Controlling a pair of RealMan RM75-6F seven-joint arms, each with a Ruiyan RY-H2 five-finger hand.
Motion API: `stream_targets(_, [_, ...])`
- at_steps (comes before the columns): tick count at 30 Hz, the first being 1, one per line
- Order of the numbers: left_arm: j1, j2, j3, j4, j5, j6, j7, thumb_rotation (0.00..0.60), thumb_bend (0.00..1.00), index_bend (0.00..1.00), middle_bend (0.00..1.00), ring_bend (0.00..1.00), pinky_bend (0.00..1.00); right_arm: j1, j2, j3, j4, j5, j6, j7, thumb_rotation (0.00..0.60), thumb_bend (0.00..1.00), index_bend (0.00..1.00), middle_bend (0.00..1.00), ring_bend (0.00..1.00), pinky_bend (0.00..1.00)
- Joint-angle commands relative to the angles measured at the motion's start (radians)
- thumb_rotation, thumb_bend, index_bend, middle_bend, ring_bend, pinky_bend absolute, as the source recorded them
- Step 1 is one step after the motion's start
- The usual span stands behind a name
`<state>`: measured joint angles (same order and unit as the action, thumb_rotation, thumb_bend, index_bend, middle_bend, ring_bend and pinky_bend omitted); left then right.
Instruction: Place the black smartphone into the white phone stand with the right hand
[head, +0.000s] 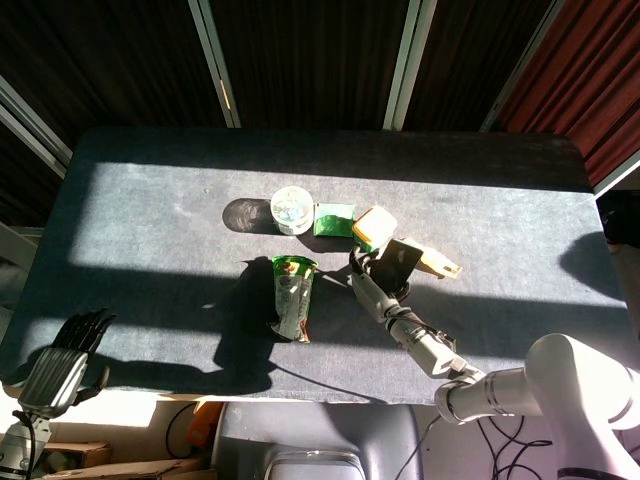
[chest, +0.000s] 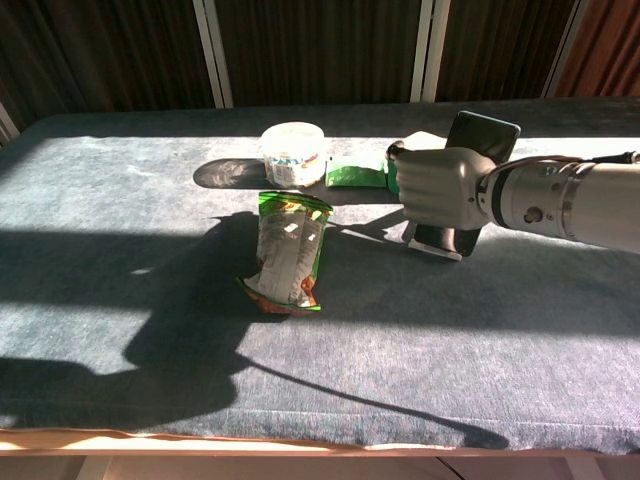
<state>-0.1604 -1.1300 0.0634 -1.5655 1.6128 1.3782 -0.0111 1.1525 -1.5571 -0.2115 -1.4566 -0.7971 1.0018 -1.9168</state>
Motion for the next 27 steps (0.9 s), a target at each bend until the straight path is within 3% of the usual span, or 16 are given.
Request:
stream_targets(1, [-0.001, 0.000, 0.000, 0.001, -0.002, -0.004, 0.000, 0.600, 0.43, 0.00, 0.00, 0.00, 0.07, 0.003, -0.004, -0.004, 0.003, 0.007, 0.007, 0.001, 0.600, 0.30, 0.91, 0.64, 0.45, 0.31])
stream_targets(9, [-0.002, 0.002, 0.001, 0.000, -0.001, -0.004, -0.003, 0.600, 0.43, 0.00, 0.00, 0.00, 0.07, 0.011, -0.013, -0.018, 0.011, 0.025, 0.028, -0.017, 0.600, 0.29, 0.87, 0.64, 0.43, 0.31])
stream_targets(20, [-0.003, 0.002, 0.003, -0.001, 0.000, -0.006, -0.002, 0.600, 0.43, 0.00, 0.00, 0.00, 0.07, 0.023, -0.023, -0.031, 0.002, 0.073, 0.071, -0.073, 0.600, 0.26, 0.68, 0.58, 0.38, 0.31])
stream_targets(27, [-0.003, 0.001, 0.004, -0.001, 0.001, -0.006, -0.002, 0.600, 0.43, 0.00, 0.00, 0.00, 0.07, 0.031, -0.030, -0.036, 0.001, 0.089, 0.077, -0.083, 0.600, 0.26, 0.66, 0.56, 0.37, 0.30])
